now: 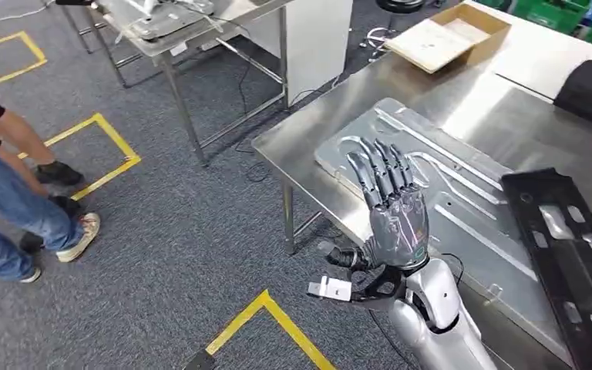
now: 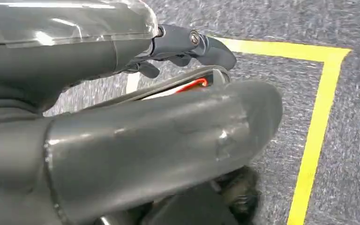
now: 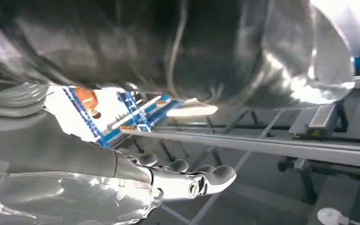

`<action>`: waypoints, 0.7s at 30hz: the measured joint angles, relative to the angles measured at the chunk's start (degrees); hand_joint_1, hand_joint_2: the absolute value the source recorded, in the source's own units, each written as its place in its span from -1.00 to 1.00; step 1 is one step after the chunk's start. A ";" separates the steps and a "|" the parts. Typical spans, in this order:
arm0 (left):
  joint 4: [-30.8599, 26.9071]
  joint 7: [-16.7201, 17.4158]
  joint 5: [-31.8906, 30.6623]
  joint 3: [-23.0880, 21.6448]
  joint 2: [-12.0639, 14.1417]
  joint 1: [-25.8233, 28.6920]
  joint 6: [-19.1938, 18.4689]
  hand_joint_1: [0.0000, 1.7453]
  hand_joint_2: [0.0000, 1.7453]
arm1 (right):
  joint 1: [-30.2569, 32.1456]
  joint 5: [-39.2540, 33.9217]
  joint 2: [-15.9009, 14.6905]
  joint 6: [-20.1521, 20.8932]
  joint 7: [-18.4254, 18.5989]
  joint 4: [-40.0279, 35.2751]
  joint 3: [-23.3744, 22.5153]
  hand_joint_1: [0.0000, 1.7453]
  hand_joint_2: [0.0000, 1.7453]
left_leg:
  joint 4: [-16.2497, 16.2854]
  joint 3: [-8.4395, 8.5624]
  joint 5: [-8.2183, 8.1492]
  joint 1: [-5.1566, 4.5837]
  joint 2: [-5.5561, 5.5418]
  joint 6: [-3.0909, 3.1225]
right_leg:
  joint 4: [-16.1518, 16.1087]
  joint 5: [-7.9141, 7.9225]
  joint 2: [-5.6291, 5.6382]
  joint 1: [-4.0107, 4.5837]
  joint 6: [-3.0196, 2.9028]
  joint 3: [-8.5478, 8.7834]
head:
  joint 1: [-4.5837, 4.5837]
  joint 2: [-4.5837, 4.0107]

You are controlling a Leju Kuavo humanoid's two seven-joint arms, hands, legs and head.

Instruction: Take the parts from the cabinet and place them on the table.

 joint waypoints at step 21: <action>0.00 -2.21 1.14 0.72 -0.09 0.60 -2.27 -1.00 -1.00 | 0.98 -0.20 -0.76 -0.39 -0.87 -0.57 -0.35 -1.00 -1.00 | -2.17 -0.66 0.64 0.00 -10.81 0.32 | -0.13 0.66 7.28 -1.09 0.68 -0.51 | 0.09 0.00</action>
